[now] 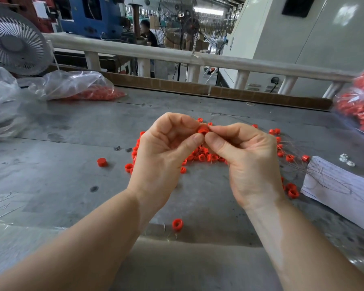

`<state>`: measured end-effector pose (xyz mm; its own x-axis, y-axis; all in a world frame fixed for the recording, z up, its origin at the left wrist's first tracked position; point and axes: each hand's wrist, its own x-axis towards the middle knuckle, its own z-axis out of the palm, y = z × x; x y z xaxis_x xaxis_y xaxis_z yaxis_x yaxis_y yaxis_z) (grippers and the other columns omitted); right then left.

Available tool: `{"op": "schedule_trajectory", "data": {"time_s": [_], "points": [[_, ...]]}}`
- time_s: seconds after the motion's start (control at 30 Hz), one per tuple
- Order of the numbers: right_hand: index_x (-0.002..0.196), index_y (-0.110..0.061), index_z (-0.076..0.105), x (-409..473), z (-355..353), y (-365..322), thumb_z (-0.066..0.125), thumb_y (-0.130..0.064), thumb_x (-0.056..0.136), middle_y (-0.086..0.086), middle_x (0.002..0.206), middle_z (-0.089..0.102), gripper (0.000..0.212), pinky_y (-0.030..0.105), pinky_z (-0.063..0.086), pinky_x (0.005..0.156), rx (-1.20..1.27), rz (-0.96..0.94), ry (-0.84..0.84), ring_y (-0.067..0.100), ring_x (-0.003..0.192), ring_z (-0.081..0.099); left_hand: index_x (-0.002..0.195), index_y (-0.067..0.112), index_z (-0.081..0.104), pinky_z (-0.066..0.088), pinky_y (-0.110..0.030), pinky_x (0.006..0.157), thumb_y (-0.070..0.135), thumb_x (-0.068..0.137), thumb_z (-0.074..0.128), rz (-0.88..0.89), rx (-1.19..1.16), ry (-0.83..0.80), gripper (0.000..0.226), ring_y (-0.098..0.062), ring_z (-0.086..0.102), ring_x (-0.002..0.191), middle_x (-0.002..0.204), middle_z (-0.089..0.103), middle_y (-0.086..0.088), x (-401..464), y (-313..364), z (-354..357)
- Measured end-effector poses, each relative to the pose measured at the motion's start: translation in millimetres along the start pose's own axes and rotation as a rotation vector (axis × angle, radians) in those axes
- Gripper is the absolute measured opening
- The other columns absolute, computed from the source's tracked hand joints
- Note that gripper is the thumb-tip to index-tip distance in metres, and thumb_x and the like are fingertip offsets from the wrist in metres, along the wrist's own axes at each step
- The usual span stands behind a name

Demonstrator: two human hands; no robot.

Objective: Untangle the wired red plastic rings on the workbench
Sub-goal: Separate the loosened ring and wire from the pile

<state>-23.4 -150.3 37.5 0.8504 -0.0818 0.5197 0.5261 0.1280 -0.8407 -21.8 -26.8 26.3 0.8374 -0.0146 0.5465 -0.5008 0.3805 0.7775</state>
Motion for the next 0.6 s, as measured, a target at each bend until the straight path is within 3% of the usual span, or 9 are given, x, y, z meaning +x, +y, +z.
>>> {"op": "schedule_trajectory", "data": {"time_s": [0.4,0.6], "points": [[0.059,-0.022,0.073,1.7,0.1,-1.1,0.071,-0.008,0.060,-0.005,0.061,0.068,0.015,0.017,0.050,0.063,0.139,0.129,-0.006,0.007,0.063,0.063,0.087,0.019,0.058,0.048,-0.016,0.078,0.001,0.080,0.062,0.129,0.227,-0.057,0.020,-0.003,0.064,0.085,0.082,0.067,0.014,1.6,-1.4,-2.5],[0.068,-0.018,0.070,1.3,3.2,0.3,0.075,-0.008,0.065,-0.006,0.066,0.069,0.012,0.015,0.049,0.064,0.031,0.005,-0.005,0.004,0.066,0.064,0.089,0.012,0.055,0.050,-0.021,0.077,0.009,0.074,0.064,-0.080,-0.120,0.037,0.018,-0.011,0.066,0.081,0.080,0.071,0.002,2.6,-5.5,-1.4]]}}
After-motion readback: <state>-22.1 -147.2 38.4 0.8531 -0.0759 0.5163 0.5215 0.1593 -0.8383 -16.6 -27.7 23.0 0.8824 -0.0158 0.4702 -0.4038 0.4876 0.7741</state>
